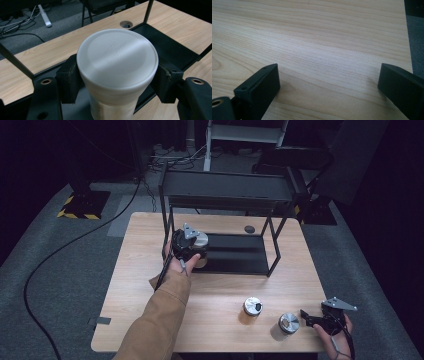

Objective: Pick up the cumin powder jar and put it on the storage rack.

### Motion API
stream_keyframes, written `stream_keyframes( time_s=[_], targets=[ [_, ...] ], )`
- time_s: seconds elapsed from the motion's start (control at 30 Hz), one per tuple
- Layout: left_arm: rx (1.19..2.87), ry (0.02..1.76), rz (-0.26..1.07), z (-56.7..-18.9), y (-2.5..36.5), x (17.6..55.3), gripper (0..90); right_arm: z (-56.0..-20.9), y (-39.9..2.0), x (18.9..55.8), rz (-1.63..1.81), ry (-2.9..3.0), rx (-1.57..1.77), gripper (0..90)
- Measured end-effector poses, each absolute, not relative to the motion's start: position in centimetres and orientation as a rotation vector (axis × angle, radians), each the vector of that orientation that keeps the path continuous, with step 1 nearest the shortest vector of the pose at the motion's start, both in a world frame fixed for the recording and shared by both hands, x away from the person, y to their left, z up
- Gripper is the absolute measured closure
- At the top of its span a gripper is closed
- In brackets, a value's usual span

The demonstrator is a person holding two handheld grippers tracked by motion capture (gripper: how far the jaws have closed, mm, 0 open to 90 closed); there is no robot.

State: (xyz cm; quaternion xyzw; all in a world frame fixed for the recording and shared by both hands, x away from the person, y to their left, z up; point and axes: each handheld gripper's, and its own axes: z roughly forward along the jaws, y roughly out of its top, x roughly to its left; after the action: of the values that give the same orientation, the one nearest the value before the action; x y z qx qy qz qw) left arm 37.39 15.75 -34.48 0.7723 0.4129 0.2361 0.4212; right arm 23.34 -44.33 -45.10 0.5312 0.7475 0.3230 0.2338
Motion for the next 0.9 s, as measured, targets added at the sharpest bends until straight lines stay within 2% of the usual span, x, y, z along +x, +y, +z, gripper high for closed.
stream_keyframes(
  time_s=[0.9],
  targets=[
    [1.964,1.102,0.601,-36.1,16.2,38.4,32.7,-45.1,-44.3,23.3,0.887,2.053,1.458,3.9]
  ],
)
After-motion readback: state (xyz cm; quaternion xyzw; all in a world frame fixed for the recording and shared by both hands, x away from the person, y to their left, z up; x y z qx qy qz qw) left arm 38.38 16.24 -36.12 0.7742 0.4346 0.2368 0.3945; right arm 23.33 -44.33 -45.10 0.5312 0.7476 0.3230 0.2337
